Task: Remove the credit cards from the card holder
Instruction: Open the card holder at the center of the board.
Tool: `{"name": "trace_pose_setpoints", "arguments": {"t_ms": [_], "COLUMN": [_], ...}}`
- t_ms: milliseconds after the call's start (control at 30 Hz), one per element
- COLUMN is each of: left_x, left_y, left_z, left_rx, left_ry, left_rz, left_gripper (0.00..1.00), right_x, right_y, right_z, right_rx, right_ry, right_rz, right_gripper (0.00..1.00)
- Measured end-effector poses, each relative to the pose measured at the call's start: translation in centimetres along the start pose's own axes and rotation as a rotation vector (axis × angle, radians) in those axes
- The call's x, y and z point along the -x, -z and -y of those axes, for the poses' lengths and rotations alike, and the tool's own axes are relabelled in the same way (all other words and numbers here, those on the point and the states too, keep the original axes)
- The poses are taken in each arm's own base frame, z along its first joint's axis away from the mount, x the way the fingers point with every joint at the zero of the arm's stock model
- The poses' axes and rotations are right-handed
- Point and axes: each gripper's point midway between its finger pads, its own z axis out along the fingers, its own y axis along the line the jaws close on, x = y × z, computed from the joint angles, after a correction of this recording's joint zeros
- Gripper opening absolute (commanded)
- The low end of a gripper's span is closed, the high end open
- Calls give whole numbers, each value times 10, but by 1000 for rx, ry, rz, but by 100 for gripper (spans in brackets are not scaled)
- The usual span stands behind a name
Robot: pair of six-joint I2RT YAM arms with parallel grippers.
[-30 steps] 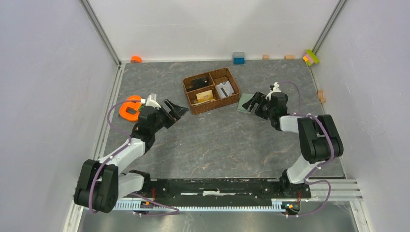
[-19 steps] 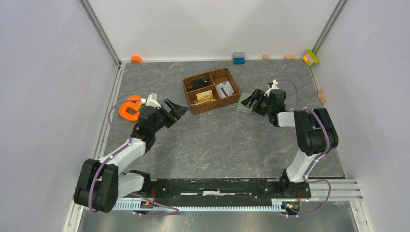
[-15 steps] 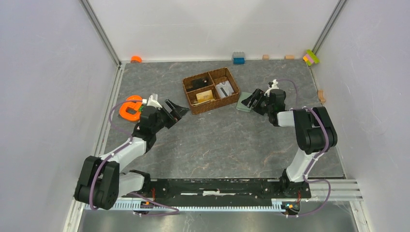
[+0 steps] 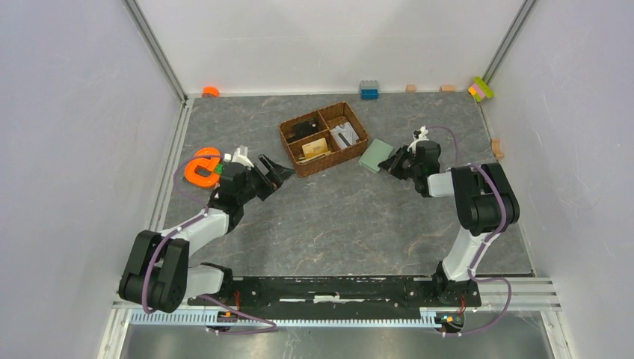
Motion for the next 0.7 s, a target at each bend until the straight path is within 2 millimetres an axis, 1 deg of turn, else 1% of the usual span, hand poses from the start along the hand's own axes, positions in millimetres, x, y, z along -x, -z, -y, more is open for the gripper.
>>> {"name": "trace_pose_setpoints", "arguments": {"t_ms": [33,133,267,433,600,700], "left_x": [0,0,-1,-7,-19,-37], "left_y": [0,-1,-1,-3,-6,-14], "left_z": [0,3,10,23,45,72], "left_rx": [-1,-12,-31,-59,-93,-136], "left_ry": [1,0,-7,-25,-79,-158], "left_rz": [-1,-6,-14,-36,-79,-142], "left_gripper": [98,98,98,98,99,98], "right_x": [0,0,-5,-10,-16,-27], "right_y": [1,8,26,49,60,64], "right_z": [-1,-3,-9,-24,-47,-64], "right_rx": [2,5,16,55,115,162], "right_ry": [-1,-4,-5,14,55,96], "right_rz": [2,11,25,45,44,12], "right_gripper": [3,0,0,0,0,0]}}
